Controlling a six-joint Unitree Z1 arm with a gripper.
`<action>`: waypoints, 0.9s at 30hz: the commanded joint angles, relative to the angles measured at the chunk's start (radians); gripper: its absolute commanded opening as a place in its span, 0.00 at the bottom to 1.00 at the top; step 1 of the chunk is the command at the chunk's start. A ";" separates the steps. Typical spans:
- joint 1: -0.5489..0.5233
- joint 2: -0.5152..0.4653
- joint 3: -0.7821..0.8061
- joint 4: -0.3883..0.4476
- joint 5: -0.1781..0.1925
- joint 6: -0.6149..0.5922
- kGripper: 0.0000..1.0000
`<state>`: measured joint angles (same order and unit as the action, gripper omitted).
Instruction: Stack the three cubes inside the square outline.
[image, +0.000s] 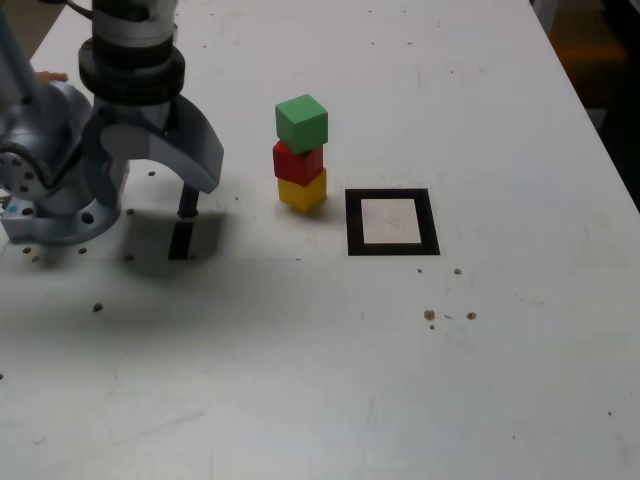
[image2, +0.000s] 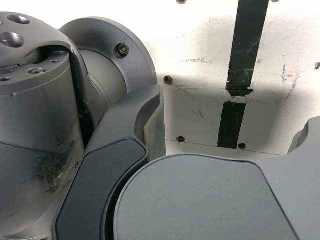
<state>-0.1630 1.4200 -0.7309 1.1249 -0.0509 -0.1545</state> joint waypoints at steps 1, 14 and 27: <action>0.002 -0.005 -0.007 0.005 -0.003 0.002 0.99; 0.002 -0.021 -0.030 0.009 0.033 0.059 0.99; 0.002 -0.099 -0.128 0.089 0.076 0.085 0.99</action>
<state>-0.1630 1.3276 -0.8372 1.2004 0.0191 -0.0715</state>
